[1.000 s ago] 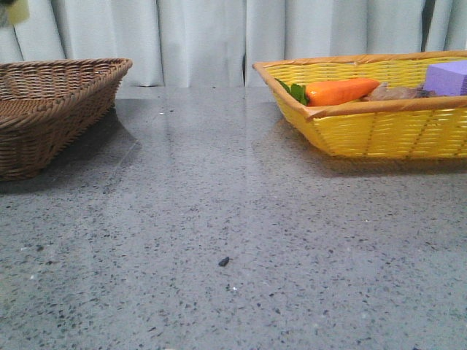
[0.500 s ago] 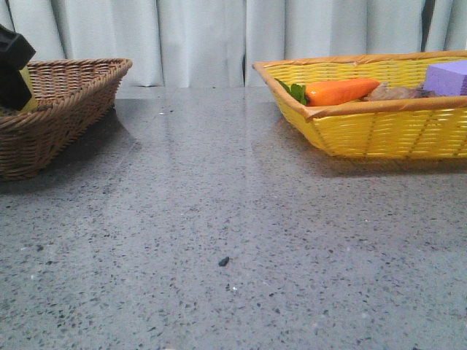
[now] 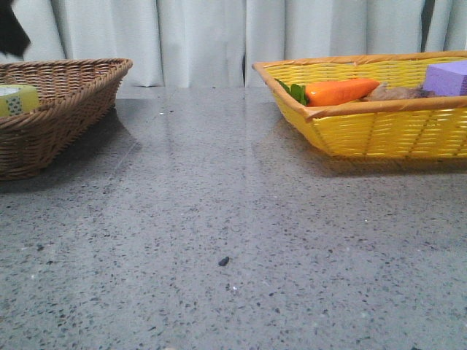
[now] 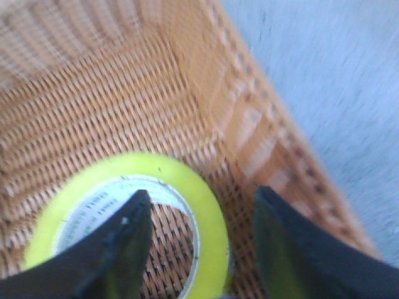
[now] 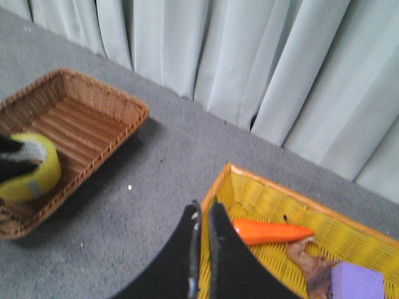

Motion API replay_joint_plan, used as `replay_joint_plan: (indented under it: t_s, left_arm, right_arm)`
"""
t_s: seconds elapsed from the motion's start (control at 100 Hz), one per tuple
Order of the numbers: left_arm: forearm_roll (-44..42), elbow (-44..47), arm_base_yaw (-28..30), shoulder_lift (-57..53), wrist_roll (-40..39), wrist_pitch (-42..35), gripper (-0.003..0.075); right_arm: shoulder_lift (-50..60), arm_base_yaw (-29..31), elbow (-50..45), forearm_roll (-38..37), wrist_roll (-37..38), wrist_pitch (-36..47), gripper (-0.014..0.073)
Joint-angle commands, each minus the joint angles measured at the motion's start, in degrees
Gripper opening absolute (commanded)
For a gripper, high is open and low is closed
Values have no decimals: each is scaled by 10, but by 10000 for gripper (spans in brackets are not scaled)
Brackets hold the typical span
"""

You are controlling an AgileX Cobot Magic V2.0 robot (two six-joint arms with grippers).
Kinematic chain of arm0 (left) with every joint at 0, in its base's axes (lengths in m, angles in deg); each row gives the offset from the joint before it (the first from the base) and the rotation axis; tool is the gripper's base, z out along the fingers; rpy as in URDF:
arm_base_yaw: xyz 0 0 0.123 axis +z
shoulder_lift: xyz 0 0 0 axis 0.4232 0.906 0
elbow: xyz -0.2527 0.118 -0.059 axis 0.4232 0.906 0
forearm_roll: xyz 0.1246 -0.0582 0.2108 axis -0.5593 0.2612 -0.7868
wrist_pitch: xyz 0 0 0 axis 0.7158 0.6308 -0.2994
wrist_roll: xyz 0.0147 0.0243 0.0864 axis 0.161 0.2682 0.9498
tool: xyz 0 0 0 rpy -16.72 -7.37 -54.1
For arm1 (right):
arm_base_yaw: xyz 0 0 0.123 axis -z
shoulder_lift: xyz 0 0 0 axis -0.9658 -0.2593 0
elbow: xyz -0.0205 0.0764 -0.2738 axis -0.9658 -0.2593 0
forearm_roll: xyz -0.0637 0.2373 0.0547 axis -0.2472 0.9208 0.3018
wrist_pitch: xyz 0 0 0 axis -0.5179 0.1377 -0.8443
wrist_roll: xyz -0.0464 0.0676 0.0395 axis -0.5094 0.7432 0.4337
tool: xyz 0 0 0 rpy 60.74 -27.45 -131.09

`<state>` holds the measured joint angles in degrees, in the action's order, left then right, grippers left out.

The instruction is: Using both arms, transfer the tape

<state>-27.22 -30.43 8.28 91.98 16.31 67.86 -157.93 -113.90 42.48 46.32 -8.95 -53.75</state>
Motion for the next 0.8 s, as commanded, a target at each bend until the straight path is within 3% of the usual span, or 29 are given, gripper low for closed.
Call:
replay_joint_plan:
  t_s: [0.0, 0.19, 0.43, 0.79]
  left_arm:
    - [22, -16, 0, -59, -4, -36, 211]
    - [52, -16, 0, -158, -4, -38, -22]
    - [81, 31, 0, -271, -4, -43, -21]
    - [122, 231, 0, -471, -4, -90, -21]
  right_arm:
    - [41, 2, -38, -16, -3, 65, -74]
    - [132, 2, -202, -16, 25, 147, -74]
    - [293, 2, -429, -16, 66, 241, -74]
    - [564, 3, -691, -38, 103, 344, -74]
